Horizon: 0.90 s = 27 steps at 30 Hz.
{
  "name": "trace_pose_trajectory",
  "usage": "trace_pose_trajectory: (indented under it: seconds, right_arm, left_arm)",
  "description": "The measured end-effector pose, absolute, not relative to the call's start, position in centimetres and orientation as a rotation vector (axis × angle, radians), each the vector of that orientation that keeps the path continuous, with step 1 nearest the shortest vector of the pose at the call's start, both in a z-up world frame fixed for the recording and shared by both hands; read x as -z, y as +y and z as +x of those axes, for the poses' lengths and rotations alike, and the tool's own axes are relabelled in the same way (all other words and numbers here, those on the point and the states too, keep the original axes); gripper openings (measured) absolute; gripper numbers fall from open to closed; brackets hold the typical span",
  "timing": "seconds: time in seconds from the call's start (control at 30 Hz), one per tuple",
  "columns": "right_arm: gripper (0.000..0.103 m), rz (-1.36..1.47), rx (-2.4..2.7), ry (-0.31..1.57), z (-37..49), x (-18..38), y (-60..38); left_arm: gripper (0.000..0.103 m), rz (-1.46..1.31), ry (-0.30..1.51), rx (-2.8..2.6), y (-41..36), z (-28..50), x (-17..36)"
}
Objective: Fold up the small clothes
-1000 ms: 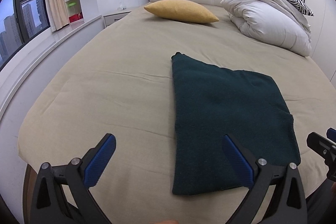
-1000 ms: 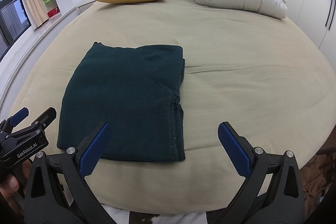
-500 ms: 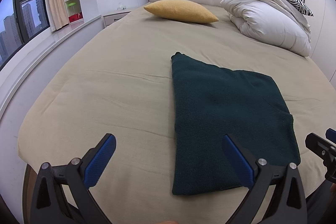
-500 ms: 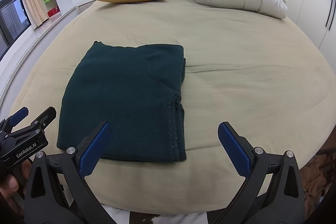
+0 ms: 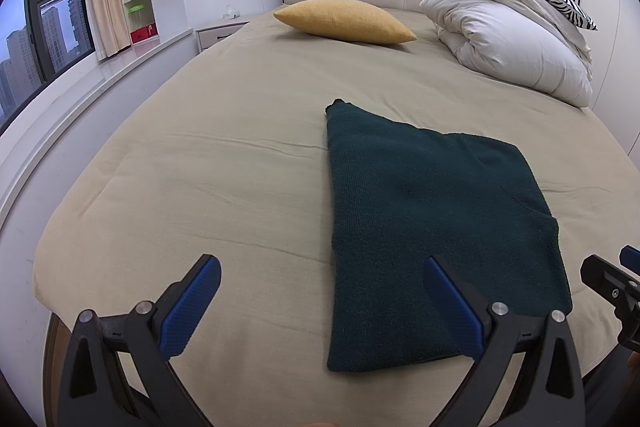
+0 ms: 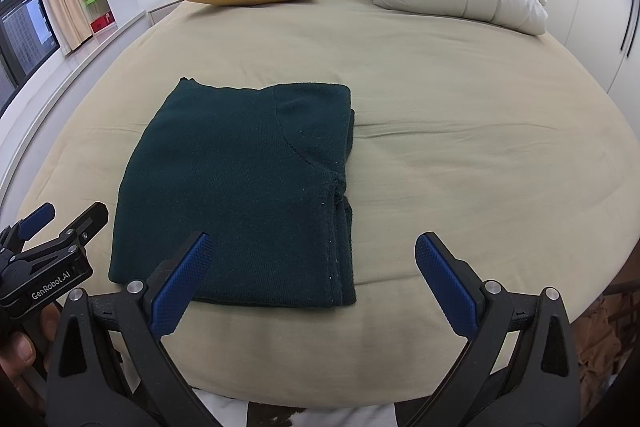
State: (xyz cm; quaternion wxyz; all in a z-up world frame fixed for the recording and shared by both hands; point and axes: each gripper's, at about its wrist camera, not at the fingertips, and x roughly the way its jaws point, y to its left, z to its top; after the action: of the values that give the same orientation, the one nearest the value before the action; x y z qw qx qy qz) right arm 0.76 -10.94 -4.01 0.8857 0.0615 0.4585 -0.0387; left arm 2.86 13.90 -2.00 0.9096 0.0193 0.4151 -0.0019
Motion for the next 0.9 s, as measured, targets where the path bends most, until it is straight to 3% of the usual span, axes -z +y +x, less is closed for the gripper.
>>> trace_pose_trajectory:
  seconds: [0.9]
  right_arm:
    - [0.103,0.134,0.079,0.957,0.66,4.26,-11.00]
  left_arm:
    - [0.103,0.039,0.857,0.002,13.78,2.74,1.99]
